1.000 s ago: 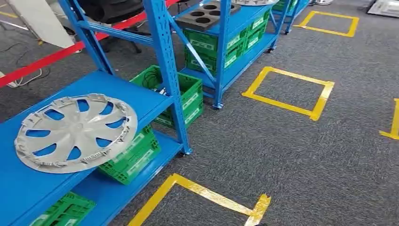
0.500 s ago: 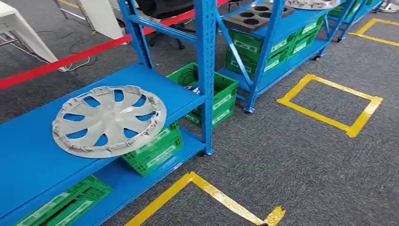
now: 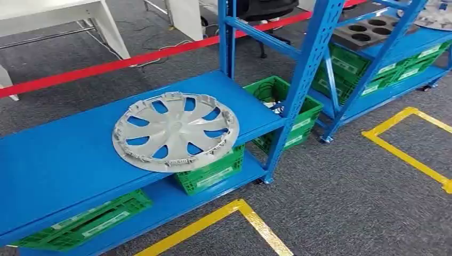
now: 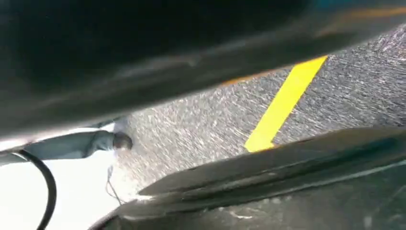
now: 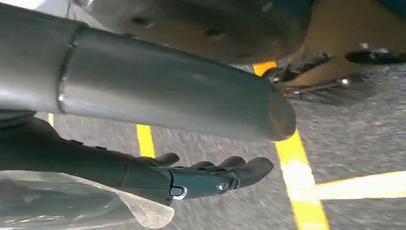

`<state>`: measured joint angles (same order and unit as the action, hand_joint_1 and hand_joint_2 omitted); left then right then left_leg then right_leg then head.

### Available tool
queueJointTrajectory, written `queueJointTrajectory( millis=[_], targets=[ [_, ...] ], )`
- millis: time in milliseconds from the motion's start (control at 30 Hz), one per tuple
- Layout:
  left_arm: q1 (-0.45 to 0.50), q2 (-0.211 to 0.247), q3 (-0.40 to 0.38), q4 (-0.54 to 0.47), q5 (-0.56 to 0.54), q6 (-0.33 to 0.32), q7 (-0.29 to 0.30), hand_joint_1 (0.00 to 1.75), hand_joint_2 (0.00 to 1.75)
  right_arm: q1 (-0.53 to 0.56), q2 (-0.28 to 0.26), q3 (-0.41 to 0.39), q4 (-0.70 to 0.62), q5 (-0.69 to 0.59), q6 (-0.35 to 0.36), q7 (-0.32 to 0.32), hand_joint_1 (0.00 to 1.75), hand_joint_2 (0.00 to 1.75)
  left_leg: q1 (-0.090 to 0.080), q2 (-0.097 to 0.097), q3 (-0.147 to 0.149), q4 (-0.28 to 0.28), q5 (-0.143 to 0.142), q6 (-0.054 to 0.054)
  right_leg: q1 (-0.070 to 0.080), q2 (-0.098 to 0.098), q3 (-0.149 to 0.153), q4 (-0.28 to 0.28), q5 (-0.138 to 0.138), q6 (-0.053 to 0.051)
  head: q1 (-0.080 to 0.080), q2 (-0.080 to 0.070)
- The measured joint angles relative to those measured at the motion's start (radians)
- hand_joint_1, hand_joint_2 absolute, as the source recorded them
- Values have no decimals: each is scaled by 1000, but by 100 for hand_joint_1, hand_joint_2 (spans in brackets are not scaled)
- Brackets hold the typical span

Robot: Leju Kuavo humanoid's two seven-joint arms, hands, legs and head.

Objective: Take the parts from the cabinet and place them on the table.

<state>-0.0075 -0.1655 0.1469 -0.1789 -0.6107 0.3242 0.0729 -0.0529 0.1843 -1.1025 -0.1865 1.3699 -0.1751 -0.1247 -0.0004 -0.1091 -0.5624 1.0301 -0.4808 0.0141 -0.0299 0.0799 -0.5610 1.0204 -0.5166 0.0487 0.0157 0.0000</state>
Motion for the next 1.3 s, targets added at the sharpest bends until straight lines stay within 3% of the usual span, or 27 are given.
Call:
queueJointTrajectory(
  millis=[100,133,167,200,267,300,333,367,433,467,500,633,667,700,733,767,800,833,867,900,967,1000,1033,1067,1100,1133,1300],
  targets=[
    [8,0,0,0,0,0,0,0,0,-1,0,1,0,0,0,0,0,0,6,-27,-8,-9,10,-17,8,-29,5,11,2,-28,-2,0],
    [10,2,0,0,0,0,0,0,0,-2,0,2,0,-1,0,0,0,0,8,-32,-8,-7,6,-20,0,-43,7,4,6,-36,-2,0],
    [11,0,0,0,0,0,0,0,0,-4,0,2,-1,-1,-2,0,0,0,4,22,-13,14,-10,-24,2,-51,10,3,6,-42,-7,0],
    [9,0,0,0,0,-1,0,0,0,-4,0,2,-1,-2,-2,0,0,0,4,62,-37,65,-42,-28,4,-63,11,3,4,-47,-18,0],
    [3,0,0,0,0,-2,0,0,0,2,0,2,-1,-1,0,0,0,0,6,95,-115,228,-119,-36,9,-99,12,3,0,-54,-20,0],
    [3,0,0,0,0,-4,0,0,0,4,0,2,-1,-2,0,2,0,0,6,98,-142,285,-136,-37,11,-116,12,3,-3,-56,-20,0],
    [4,0,0,0,0,-4,0,0,0,4,0,2,-1,-2,0,2,0,0,6,99,-147,295,-129,-37,13,-129,14,3,-5,-57,-20,0],
    [7,0,0,0,0,-5,0,0,0,2,0,2,-1,-2,0,2,0,0,6,100,-130,264,-99,-34,15,-141,17,3,-6,-57,-21,0],
    [10,0,0,0,-1,-7,0,0,0,-1,0,2,-1,-2,0,2,0,0,1,118,-48,105,-13,-18,20,-163,27,3,-11,-56,-21,0],
    [9,1,0,0,-4,-9,-1,0,0,-1,1,2,-1,-3,0,2,0,0,-9,166,-5,19,11,-2,21,-174,31,2,-14,-55,-20,0],
    [4,2,0,0,-6,-10,-1,0,0,-1,2,2,0,-3,0,2,0,0,-20,202,4,-1,-10,6,28,-187,34,3,-20,-48,-19,0],
    [8,2,-1,0,-7,-10,-2,0,0,-10,3,2,0,-3,0,2,0,0,-19,154,-2,-16,-1,22,29,-228,49,-7,-22,-29,-20,0],
    [12,1,-1,0,-6,-11,-2,0,0,-11,2,2,0,-3,1,2,0,0,-10,142,13,-29,10,25,25,-194,41,4,-34,-22,-19,0],
    [10,1,-1,0,-7,-13,-4,0,0,-11,3,2,0,-5,0,0,0,0,-6,133,13,-32,13,30,23,-135,22,45,-63,-20,-15,0],
    [7,0,-1,0,-8,-15,-6,0,0,-10,2,2,0,-5,1,0,0,0,-3,118,10,-32,14,32,21,-103,-12,115,-98,-16,-8,0],
    [5,-1,-1,0,-8,-21,-7,0,0,-7,2,2,0,-6,2,0,0,0,-3,107,10,-32,13,33,18,-88,-55,201,-134,-13,-3,0],
    [4,-2,-2,0,-9,-23,-10,0,0,-5,2,2,0,-7,3,0,0,0,-3,99,10,-32,13,34,18,-83,-93,270,-153,-10,-2,0],
    [5,-2,-2,0,-9,-27,-13,0,0,-2,2,2,0,-11,6,1,0,0,-3,88,12,-32,12,34,18,-82,-114,298,-148,-7,2,0],
    [7,-2,-2,0,-9,-29,-15,0,0,-2,2,2,0,-16,7,2,0,0,-2,80,15,-31,10,34,18,-83,-113,275,-117,-6,2,0],
    [8,-2,-2,0,-8,-32,-16,0,0,-2,2,1,0,-21,8,4,0,0,-1,73,17,-30,8,30,16,-83,-90,210,-68,-5,2,0],
    [7,-2,-2,0,-7,-37,-18,0,0,-2,2,1,0,-24,10,6,0,0,3,64,24,-24,-2,18,9,-78,-14,30,27,-1,3,0],
    [7,-1,-2,0,-7,-37,-18,0,0,-4,3,1,0,-24,11,6,0,0,-3,63,21,-18,-7,10,12,-64,-4,10,3,0,6,0],
    [5,-1,-2,0,-6,-38,-18,0,0,-6,3,1,1,-26,11,6,0,0,-5,59,15,-11,-11,6,11,-64,6,3,7,-17,8,0],
    [5,0,-2,0,-6,-38,-18,0,0,-5,3,1,1,-27,12,6,0,0,-6,60,15,-9,-13,8,8,-65,4,1,12,-20,1,0],
    [6,1,-2,0,-6,-38,-18,0,0,-1,3,1,1,-27,13,7,0,0,-8,59,15,-10,-7,26,9,-66,5,2,12,-20,-2,0],
    [6,1,-2,0,-6,-38,-18,0,0,0,3,1,1,-27,13,7,0,0,-8,59,17,-12,-8,30,10,-65,5,1,11,-20,-1,0],
    [5,3,-2,0,-6,-38,-18,0,0,-2,3,0,1,-28,13,6,0,0,-8,60,25,-23,-7,31,13,-66,8,2,6,-32,-2,0]
  ],
)
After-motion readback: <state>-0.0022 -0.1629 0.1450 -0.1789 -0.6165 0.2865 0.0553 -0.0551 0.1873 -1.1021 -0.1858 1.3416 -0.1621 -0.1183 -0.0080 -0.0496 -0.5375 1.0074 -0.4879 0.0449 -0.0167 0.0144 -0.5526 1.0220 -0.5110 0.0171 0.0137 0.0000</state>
